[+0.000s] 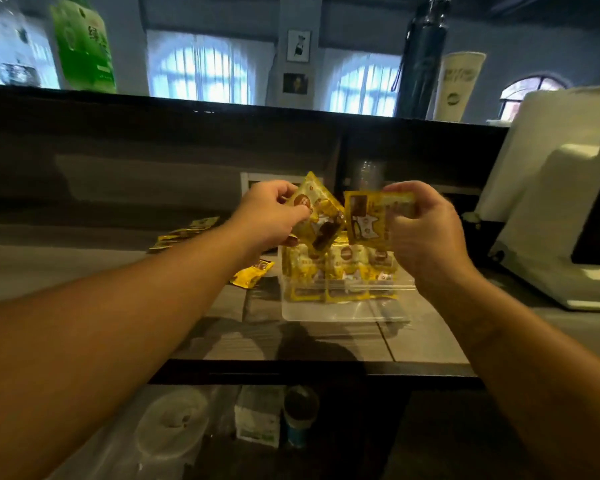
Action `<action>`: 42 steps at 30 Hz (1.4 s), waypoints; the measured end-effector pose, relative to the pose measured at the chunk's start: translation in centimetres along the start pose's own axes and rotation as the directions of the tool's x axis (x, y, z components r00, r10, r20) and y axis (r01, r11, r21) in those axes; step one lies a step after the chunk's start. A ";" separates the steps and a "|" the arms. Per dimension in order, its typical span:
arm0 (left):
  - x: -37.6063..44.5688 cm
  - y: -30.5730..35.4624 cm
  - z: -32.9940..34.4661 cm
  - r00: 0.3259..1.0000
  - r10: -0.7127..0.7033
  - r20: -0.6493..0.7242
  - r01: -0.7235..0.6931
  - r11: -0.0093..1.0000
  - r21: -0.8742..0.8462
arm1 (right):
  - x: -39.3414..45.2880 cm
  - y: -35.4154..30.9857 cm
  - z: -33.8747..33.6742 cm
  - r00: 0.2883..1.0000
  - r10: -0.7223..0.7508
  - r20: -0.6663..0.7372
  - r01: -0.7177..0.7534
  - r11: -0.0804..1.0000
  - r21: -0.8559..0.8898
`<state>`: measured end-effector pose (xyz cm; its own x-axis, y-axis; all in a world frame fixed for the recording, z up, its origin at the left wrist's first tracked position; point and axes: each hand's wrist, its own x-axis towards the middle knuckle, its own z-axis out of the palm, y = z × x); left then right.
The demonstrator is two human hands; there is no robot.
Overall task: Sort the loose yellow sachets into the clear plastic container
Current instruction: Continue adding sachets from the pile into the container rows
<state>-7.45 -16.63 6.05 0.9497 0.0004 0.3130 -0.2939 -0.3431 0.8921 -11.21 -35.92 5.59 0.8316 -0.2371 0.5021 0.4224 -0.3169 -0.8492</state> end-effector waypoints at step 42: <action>4.0 -2.8 6.2 0.889 0.268 0.371 -0.445 0.698 0.562 | 6.0 5.4 0.7 0.828 -0.130 0.545 0.466 0.701 -0.540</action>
<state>-2.18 -21.47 2.80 0.8057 -0.4397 0.3969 -0.5667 -0.7674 0.3001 -3.66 -38.39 3.93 0.8301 0.3454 0.4377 0.4886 -0.8288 -0.2727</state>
